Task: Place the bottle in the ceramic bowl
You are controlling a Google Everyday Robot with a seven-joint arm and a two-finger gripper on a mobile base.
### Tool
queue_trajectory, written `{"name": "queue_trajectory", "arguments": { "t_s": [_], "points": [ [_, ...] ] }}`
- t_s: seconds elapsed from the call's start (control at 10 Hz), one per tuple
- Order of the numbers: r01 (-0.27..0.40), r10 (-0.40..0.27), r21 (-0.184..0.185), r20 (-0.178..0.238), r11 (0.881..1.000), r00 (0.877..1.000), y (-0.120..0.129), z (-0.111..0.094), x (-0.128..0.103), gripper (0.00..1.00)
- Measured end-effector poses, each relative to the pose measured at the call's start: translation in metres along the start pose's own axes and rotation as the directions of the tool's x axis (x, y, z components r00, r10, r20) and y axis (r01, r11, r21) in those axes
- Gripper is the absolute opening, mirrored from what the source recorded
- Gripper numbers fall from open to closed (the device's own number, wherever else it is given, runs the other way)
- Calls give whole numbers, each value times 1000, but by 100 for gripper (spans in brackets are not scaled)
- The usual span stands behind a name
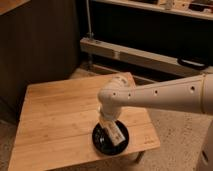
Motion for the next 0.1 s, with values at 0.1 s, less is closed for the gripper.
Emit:
{"name": "queue_trajectory", "arguments": {
  "t_s": [0.1],
  "points": [
    [2, -2, 0, 0, 1000, 1000, 1, 0, -1, 80]
  ]
}}
